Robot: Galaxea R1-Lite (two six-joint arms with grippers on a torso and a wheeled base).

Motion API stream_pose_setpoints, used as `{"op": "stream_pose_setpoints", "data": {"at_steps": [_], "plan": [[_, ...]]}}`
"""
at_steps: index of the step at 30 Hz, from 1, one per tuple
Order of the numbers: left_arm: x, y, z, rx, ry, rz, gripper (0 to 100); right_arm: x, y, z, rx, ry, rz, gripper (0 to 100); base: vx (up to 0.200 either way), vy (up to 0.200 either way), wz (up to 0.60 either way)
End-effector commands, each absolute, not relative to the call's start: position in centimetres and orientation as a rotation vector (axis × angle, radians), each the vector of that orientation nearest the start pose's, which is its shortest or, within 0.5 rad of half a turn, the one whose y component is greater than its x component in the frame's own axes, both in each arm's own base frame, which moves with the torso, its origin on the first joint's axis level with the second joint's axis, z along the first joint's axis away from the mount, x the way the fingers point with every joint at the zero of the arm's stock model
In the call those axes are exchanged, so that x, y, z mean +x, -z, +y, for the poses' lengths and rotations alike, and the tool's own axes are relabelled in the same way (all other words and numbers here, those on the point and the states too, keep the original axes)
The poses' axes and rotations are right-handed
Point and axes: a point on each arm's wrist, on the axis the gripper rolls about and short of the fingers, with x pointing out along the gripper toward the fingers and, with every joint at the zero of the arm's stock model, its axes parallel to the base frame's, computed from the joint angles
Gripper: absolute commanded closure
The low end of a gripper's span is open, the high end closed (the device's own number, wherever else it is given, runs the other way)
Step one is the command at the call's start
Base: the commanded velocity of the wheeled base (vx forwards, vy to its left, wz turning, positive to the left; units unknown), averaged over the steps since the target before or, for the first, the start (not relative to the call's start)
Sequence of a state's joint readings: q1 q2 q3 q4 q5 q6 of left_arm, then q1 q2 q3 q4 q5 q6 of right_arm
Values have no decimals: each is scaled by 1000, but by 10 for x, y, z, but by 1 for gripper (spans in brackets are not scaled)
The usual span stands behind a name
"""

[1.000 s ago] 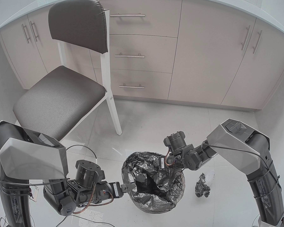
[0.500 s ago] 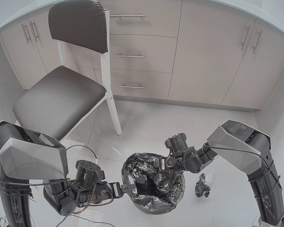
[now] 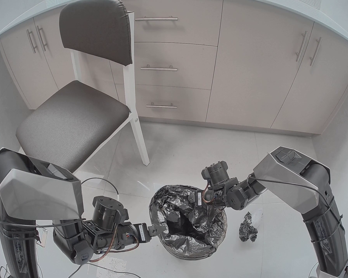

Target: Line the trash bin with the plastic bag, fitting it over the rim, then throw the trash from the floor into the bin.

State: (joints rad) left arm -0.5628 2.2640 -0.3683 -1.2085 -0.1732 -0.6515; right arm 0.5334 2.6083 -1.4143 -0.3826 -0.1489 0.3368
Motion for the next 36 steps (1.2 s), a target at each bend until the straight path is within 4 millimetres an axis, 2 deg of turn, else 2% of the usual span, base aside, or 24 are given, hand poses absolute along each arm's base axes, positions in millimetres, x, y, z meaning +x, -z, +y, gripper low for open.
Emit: {"op": "stream_pose_setpoints", "data": {"at_steps": [1,11,17,21,23,26,30,32,36], "plan": [[240,24,-156,-461,452,889,0,407,57,230,39,-203,809,0,0,0,0],[240,25,-156,-459,451,891,0,412,55,222,31,-157,789,0,0,0,0],[240,26,-156,-459,450,890,0,403,45,227,27,-184,793,0,0,0,0],[243,26,-158,-457,439,878,0,395,35,223,36,-200,802,0,0,0,0],[246,27,-159,-451,421,864,0,391,32,221,40,-214,810,0,0,0,0],[262,29,-164,-385,326,767,0,378,17,214,91,-312,808,0,0,0,0],[266,29,-168,-274,290,721,0,363,9,209,150,-443,755,0,0,0,0],[269,27,-170,-259,292,715,0,358,10,207,161,-470,740,0,0,0,0],[288,10,-180,-139,216,710,0,349,19,202,211,-515,633,0,0,0,0]]}}
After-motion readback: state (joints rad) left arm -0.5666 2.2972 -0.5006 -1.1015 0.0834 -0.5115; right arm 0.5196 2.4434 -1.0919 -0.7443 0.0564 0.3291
